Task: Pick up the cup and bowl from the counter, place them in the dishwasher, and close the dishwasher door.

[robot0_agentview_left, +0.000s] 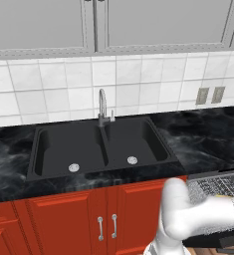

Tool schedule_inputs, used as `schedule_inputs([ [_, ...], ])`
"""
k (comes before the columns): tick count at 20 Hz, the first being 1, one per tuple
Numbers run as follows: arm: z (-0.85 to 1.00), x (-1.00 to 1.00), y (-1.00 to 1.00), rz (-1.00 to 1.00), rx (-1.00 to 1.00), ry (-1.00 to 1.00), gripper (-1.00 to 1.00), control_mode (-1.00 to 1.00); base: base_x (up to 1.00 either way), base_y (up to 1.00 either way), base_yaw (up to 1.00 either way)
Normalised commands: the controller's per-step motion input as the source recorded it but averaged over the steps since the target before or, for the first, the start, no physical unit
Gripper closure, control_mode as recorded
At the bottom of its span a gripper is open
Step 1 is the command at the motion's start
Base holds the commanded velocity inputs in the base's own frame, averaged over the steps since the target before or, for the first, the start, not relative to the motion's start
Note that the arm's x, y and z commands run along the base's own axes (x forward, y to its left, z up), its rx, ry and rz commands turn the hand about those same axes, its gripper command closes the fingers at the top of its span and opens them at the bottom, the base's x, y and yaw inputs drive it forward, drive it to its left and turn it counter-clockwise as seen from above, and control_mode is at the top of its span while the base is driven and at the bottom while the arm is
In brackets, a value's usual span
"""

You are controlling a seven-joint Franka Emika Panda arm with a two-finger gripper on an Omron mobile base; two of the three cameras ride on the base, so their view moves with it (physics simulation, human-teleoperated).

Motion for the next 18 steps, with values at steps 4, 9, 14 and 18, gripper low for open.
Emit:
schedule_inputs([
  [4, -0.09, -0.79, 0.78, 0.02, -0.11, -0.10, 1.00, -1.00, 0.00, 0.00, 0.00],
  [9, -0.25, -0.64, 0.60, -0.02, -0.11, -0.10, 1.00, -1.00, 0.00, 0.00, 0.00],
  [14, -0.52, -0.44, 0.22, -0.27, -0.10, -0.07, 1.00, -1.00, 0.00, 0.00, 0.00],
  [18, -0.63, -0.21, 0.04, -0.38, -0.05, -0.02, 1.00, -1.00, 0.00, 0.00, 0.00],
])
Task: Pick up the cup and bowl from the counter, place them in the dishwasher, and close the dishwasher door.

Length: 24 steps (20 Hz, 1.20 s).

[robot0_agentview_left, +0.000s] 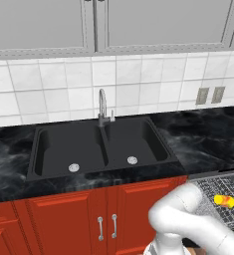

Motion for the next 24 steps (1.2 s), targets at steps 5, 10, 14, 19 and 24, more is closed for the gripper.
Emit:
schedule_inputs([
  [5, -0.43, 0.00, -0.03, -0.29, -0.02, 0.00, 1.00, -1.00, 0.00, 0.00, 0.00],
  [10, -0.27, 0.08, -0.32, -0.06, 0.00, 0.00, 1.00, -1.00, 0.00, 0.00, 0.00],
  [14, -0.40, 0.20, -0.51, 0.00, 0.00, 0.00, 1.00, -1.00, 0.00, 0.00, 0.00],
  [19, -0.37, 0.29, -0.54, 0.00, 0.00, 0.00, 1.00, -1.00, 0.00, 0.00, 0.00],
  [24, -0.49, 0.42, -0.46, 0.00, 0.00, 0.01, 1.00, -1.00, 0.00, 0.00, 0.00],
])
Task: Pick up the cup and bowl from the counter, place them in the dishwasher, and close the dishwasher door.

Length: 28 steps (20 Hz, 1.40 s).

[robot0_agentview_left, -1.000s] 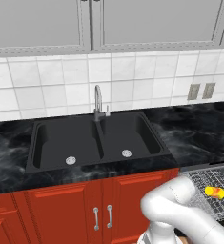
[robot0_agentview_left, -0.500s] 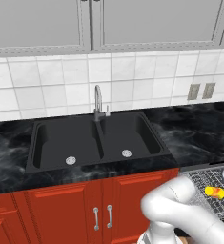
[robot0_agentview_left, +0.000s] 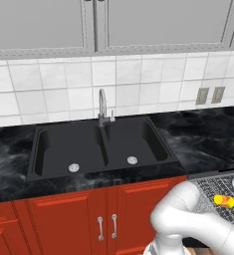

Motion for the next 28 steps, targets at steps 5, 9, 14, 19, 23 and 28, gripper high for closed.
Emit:
schedule_inputs([
  [5, -0.60, 0.25, -0.35, 0.00, 0.00, 0.02, 1.00, -1.00, 0.00, 0.00, 0.00],
  [9, -0.55, 0.34, -0.42, 0.00, 0.00, 0.01, 1.00, -1.00, 0.00, 0.00, 0.00],
  [14, -0.55, 0.38, -0.41, 0.00, 0.00, 0.02, 1.00, -1.00, 0.00, 0.00, 0.00],
  [19, -0.61, 0.21, -0.38, 0.00, 0.00, 0.02, 1.00, -1.00, 0.00, 0.00, 0.00],
  [23, -0.83, -0.05, -0.34, 0.02, 0.00, 0.00, 1.00, -1.00, 0.00, 0.00, 0.00],
  [28, -0.99, -0.14, -0.22, 0.04, 0.00, 0.00, 1.00, -1.00, 0.00, 0.00, 0.00],
])
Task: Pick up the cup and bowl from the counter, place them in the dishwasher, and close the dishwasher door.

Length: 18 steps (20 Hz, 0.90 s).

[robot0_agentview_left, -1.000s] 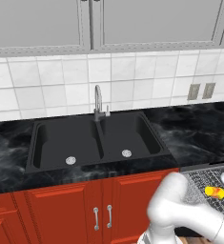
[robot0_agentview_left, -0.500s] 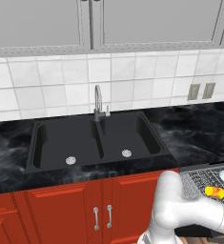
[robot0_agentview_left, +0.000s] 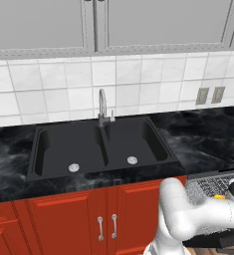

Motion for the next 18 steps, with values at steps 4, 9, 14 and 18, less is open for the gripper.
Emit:
schedule_inputs([
  [4, -1.00, -0.25, -0.01, 0.06, -0.05, 0.00, 1.00, -1.00, 0.00, 0.00, 0.00],
  [9, -0.98, -0.44, 0.00, 0.08, -0.07, -0.01, -1.00, -1.00, 0.00, 0.00, 0.00],
  [14, -0.47, -0.62, -0.04, 0.08, 0.00, -0.11, -1.00, -1.00, 0.00, 0.00, 0.00],
  [18, 0.01, -0.92, -0.02, 0.08, 0.01, -0.21, -1.00, -1.00, 0.00, 0.00, 0.00],
])
